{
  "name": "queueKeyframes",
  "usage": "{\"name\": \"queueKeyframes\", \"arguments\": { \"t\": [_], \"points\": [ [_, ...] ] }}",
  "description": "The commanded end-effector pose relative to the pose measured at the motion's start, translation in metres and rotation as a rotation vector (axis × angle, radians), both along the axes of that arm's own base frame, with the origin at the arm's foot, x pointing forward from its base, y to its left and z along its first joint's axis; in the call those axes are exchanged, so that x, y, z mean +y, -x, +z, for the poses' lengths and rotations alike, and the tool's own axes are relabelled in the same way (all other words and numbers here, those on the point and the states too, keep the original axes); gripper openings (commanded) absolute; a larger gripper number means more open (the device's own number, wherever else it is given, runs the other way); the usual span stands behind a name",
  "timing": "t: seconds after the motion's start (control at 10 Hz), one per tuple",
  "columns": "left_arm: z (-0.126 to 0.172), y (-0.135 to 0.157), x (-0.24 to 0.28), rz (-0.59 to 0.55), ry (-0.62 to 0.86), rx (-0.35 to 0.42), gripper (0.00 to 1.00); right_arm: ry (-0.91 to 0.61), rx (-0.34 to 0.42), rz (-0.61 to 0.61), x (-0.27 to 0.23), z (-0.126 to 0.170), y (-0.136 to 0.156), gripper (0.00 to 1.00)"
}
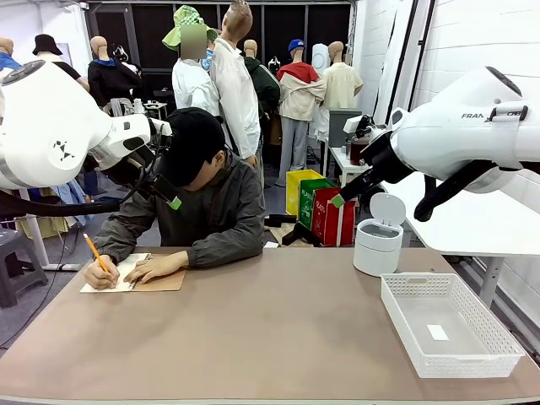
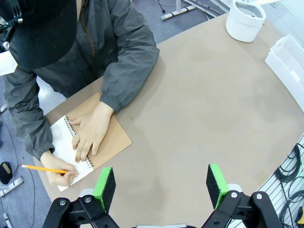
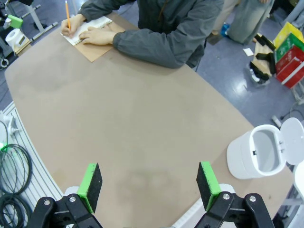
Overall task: Sort the paper based on its condition.
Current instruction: If a person hands you a paper, place it in the Organizing basket , and if it's crumpled, put it in the Trash can.
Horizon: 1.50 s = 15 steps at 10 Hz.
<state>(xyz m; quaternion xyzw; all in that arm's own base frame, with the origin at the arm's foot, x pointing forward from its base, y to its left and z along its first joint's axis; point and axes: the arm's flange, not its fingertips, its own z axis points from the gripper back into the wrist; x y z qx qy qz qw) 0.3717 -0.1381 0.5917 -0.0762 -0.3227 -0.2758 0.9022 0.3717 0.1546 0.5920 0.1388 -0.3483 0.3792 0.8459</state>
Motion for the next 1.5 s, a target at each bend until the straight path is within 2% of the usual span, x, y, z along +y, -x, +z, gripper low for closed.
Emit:
{"name": "queueKeyframes", "arguments": {
  "t": [0.0, 1.4],
  "points": [
    [0.0020, -0.0004, 0.0008, 0.001, 0.002, -0.003, 1.00, -0.003, 0.002, 0.003, -0.0002, -0.0005, 0.0000, 1.00],
    [0.0020, -0.0004, 0.0008, 0.001, 0.002, -0.003, 1.00, -0.003, 0.002, 0.003, -0.0002, -0.0005, 0.0000, 1.00]
  ]
}}
